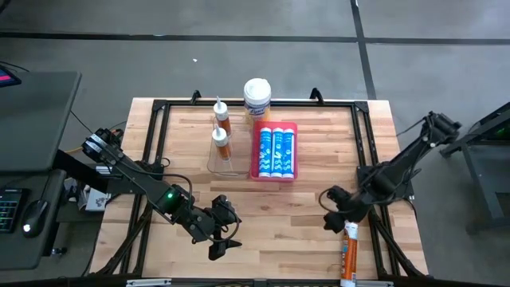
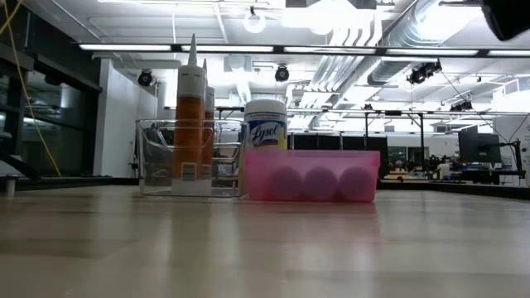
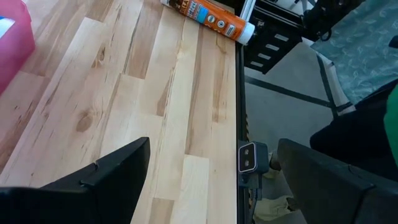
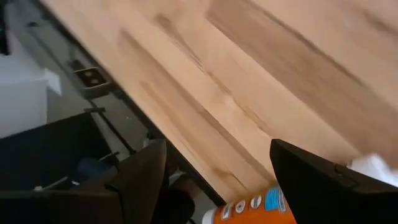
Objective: Pick & place silicon tubes, Sealant and Lysol wipes
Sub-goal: Put the orange sealant into the transparent container
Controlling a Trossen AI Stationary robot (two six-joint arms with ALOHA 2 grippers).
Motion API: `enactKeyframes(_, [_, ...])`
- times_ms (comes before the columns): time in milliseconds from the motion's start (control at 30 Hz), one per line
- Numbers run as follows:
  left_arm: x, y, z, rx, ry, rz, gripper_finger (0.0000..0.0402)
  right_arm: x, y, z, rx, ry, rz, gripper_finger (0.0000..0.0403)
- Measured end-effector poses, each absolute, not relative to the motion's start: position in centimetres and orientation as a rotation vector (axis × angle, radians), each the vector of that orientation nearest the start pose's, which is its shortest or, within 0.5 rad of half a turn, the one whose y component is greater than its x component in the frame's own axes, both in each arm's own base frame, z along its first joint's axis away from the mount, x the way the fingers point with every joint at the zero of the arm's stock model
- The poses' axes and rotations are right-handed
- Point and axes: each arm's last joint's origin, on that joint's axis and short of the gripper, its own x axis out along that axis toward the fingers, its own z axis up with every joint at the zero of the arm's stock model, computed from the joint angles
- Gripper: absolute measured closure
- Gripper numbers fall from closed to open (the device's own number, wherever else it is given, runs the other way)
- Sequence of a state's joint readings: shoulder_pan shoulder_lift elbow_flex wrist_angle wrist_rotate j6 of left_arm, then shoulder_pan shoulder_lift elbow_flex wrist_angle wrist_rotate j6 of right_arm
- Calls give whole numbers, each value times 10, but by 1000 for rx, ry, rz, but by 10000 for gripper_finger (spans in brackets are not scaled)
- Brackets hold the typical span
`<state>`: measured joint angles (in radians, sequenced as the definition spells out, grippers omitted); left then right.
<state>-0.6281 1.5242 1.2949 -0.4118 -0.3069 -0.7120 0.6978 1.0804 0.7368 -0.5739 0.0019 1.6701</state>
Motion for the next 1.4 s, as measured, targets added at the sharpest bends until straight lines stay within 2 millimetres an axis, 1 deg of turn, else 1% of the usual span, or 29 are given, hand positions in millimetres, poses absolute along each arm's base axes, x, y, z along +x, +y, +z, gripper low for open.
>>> enactKeyframes(167, [277,-191,313,-396,649,-91,56,160,144,223,1273,1211,-323,119])
enactKeyframes(267, [277,-191,313,-396,649,-91,56,165,150,224,1297,1233,-375,119])
enactKeyframes(333, [277,-191,313,-396,649,-91,56,169,153,231,1298,1224,-410,119])
enactKeyframes(433, [277,-191,313,-396,649,-91,56,171,154,247,1275,1229,-479,119])
enactKeyframes(600, [277,-191,313,-396,649,-91,56,167,153,271,1162,1316,-726,119])
enactKeyframes(733, [277,-191,313,-397,649,-91,56,165,159,279,1080,1383,-889,119])
enactKeyframes(833, [277,-191,313,-396,649,-91,56,165,169,273,1040,1461,-972,119])
enactKeyframes(1000, [277,-191,313,-397,649,-91,56,160,189,255,1004,1556,-1068,119])
enactKeyframes(1133, [277,-191,313,-396,649,-91,56,160,202,243,996,1576,-1117,119])
enactKeyframes(1400, [277,-191,313,-396,649,-91,56,167,218,224,1013,1573,-1136,119])
